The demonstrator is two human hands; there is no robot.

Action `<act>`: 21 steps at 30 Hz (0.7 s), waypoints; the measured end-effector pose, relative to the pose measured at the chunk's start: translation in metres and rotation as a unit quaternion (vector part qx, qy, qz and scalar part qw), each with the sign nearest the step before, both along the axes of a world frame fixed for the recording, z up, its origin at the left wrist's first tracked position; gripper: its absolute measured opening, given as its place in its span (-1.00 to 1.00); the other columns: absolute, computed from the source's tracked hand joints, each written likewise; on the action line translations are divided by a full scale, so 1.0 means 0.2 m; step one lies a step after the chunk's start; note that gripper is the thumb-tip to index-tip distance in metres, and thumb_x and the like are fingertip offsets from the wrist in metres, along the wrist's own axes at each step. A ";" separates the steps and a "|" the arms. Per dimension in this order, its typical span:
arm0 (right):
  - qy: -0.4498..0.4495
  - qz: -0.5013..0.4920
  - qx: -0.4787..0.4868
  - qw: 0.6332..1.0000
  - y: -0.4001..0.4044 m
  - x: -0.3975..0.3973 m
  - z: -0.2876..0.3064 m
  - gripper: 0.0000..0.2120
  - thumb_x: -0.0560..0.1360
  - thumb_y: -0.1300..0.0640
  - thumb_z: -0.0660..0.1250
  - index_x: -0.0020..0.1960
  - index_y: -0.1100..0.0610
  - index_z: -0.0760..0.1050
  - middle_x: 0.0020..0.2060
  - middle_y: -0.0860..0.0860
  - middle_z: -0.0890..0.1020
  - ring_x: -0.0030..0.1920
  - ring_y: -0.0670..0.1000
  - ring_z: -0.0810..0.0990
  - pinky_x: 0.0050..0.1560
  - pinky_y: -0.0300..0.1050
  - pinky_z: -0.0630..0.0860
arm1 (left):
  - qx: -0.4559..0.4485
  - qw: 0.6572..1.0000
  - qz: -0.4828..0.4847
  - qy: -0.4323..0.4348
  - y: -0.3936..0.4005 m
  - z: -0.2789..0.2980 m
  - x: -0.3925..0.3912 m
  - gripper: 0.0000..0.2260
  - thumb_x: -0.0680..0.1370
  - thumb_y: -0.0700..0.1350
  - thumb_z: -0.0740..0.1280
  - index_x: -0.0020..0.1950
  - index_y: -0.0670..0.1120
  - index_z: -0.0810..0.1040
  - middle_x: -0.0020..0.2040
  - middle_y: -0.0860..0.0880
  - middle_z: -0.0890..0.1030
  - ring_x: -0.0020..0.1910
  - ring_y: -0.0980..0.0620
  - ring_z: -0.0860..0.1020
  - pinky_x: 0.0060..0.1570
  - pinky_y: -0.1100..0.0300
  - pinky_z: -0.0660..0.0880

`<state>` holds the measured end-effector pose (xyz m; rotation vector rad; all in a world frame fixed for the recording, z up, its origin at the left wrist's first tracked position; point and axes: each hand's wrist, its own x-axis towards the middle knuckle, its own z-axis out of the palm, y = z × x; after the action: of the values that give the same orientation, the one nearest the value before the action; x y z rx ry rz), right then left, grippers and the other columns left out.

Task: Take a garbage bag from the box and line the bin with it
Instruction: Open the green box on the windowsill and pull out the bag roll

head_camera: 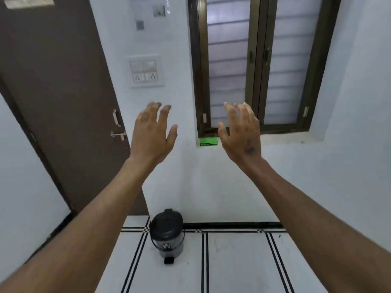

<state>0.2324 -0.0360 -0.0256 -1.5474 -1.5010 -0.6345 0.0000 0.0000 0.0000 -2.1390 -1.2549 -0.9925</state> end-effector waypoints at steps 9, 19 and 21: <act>0.018 -0.025 -0.130 0.991 0.69 0.61 -0.35 -0.52 0.59 -0.04 0.16 0.47 0.06 0.30 0.43 0.14 0.39 0.50 0.17 0.26 0.44 0.11 0.28 | -0.102 0.993 -0.024 0.062 0.73 -0.38 0.63 -0.50 0.63 0.09 0.10 0.48 -0.16 0.35 0.44 -0.24 0.41 0.48 -0.23 0.32 0.41 -0.12 0.30; 0.074 -0.034 -0.185 0.979 1.57 0.95 -0.70 -0.53 0.58 -0.06 0.18 0.46 0.04 0.32 0.42 0.09 0.42 0.46 0.14 0.32 0.42 0.12 0.36 | -0.210 0.976 -0.053 0.012 1.66 -0.75 1.10 -0.50 0.62 0.12 0.12 0.49 -0.10 0.34 0.45 -0.14 0.42 0.44 -0.14 0.38 0.39 -0.04 0.36; 0.083 -0.038 -0.197 0.976 1.76 0.99 -0.78 -0.54 0.59 -0.05 0.19 0.45 0.04 0.33 0.41 0.10 0.43 0.45 0.15 0.33 0.41 0.12 0.36 | -0.236 0.970 -0.061 -0.011 1.86 -0.85 1.15 -0.48 0.61 0.15 0.08 0.50 -0.09 0.33 0.45 -0.13 0.42 0.43 -0.13 0.39 0.39 -0.05 0.38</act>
<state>0.4300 0.3157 -0.1816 -1.9131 -1.5057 -0.2480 0.2308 0.3725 -0.1694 -2.5954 -1.5028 -0.8278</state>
